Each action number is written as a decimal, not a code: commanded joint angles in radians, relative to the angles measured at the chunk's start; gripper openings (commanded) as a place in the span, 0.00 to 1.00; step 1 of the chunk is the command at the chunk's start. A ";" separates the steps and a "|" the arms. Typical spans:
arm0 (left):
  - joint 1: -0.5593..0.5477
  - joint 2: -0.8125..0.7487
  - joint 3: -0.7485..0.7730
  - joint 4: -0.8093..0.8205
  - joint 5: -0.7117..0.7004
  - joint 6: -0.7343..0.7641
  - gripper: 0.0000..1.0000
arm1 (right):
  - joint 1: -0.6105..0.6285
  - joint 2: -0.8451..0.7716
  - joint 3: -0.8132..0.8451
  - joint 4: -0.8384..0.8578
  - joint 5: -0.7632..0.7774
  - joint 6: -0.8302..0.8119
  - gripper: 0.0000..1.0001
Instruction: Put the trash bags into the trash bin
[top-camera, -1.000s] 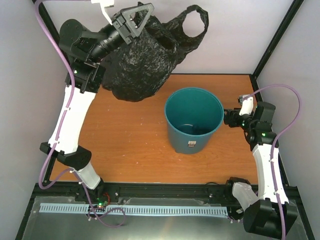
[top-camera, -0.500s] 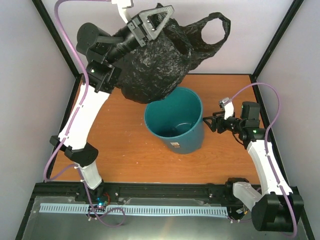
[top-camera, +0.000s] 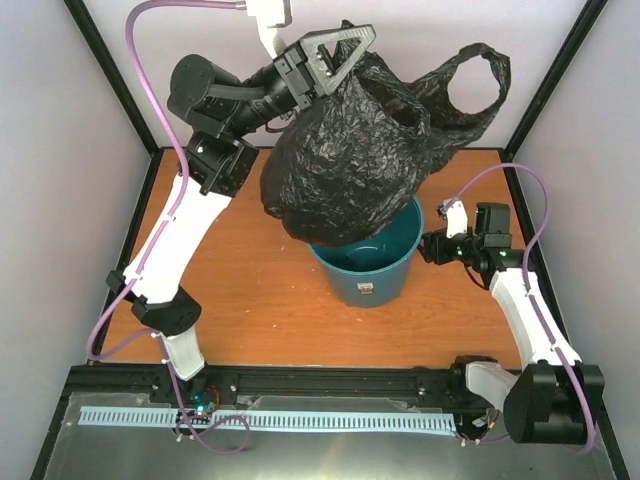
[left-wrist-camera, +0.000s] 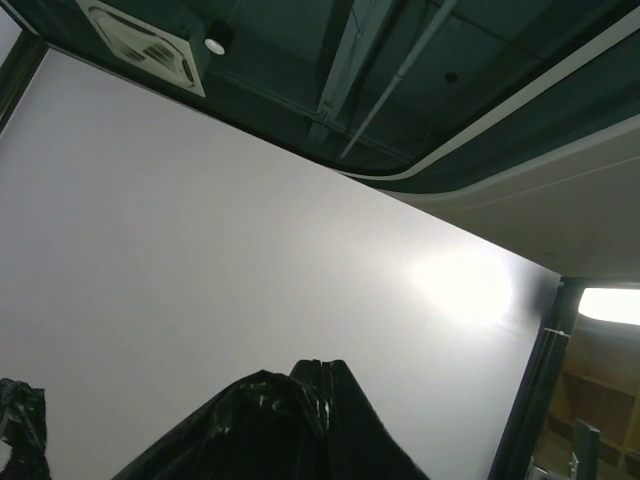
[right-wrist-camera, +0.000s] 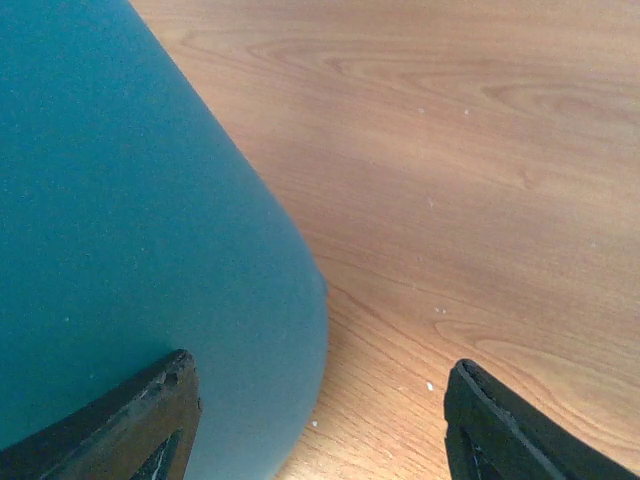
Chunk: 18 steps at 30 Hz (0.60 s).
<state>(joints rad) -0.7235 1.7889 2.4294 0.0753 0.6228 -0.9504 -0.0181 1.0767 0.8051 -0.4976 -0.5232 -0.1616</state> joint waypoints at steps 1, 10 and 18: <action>-0.020 -0.013 0.021 0.033 -0.001 0.002 0.01 | 0.001 0.067 0.019 -0.024 0.017 -0.020 0.67; -0.053 0.002 -0.002 0.045 0.026 -0.010 0.01 | 0.021 0.258 0.046 -0.088 -0.175 -0.072 0.63; -0.053 0.035 0.019 0.057 0.025 -0.019 0.01 | 0.075 0.217 0.040 -0.090 -0.263 -0.091 0.63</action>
<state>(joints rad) -0.7662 1.8000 2.4130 0.0853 0.6342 -0.9516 0.0437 1.3300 0.8188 -0.5823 -0.7151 -0.2272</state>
